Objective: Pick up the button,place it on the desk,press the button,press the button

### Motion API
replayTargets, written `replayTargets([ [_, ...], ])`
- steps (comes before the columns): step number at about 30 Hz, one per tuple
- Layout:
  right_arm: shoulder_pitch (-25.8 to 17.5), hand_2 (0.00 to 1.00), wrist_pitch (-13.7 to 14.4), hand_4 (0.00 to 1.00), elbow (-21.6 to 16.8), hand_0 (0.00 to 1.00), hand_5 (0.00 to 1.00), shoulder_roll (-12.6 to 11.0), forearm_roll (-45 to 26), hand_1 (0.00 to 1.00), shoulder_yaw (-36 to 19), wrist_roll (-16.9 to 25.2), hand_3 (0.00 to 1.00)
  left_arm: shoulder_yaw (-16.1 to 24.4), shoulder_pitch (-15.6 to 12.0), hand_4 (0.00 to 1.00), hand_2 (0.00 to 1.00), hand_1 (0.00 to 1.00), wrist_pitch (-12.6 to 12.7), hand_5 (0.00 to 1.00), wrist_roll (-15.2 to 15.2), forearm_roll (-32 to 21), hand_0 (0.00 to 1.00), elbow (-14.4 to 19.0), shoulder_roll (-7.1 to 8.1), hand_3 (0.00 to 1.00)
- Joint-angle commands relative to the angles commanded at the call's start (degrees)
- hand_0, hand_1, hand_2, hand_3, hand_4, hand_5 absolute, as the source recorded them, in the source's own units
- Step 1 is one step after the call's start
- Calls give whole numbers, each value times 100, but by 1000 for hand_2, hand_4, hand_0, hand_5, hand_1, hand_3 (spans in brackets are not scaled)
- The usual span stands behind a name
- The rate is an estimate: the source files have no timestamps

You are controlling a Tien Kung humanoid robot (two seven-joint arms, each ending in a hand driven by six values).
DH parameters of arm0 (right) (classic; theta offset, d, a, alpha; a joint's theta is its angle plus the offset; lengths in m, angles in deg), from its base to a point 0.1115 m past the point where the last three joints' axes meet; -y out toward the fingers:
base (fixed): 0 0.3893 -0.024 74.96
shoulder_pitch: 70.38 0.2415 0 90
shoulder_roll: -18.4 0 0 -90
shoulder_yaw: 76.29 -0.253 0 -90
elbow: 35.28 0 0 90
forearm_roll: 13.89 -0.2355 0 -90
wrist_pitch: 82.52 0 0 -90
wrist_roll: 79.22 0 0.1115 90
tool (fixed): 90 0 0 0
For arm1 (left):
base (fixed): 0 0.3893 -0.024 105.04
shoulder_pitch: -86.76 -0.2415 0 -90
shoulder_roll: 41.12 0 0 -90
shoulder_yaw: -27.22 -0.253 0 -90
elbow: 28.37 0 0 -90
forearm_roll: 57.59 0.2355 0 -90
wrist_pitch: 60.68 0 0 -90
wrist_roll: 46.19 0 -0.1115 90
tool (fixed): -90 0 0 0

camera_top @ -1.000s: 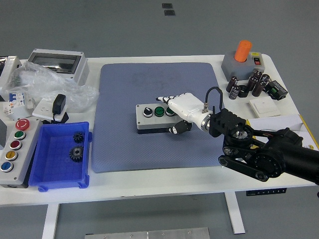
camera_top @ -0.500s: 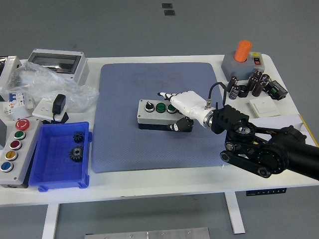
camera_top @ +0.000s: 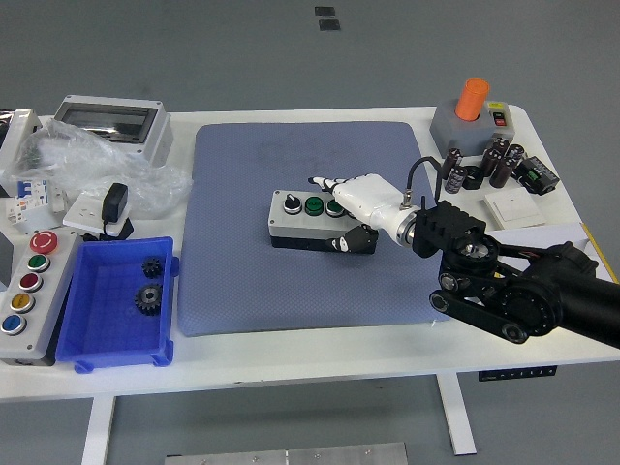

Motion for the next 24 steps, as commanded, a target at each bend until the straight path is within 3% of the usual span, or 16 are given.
replayTargets([
  [17,24,956,-187,532,23,705,2,-7,49,713,-95,-54,998,46,5,659,576,645,-60,342,-15,27,607,0,4,606],
  [18,23,982,-191,563,24,763,11,-8,44,765,-96,-53,998,46,5,659,575,645,-64,341,-16,26,607,0,4,607],
  [23,16,982,-194,563,34,763,11,-10,-2,765,-93,-43,998,49,5,659,575,645,-93,341,-26,24,607,0,2,607],
  [24,15,985,-193,571,37,805,25,-11,-12,788,-91,-41,998,48,5,656,573,645,-97,336,-28,23,607,0,1,605],
])
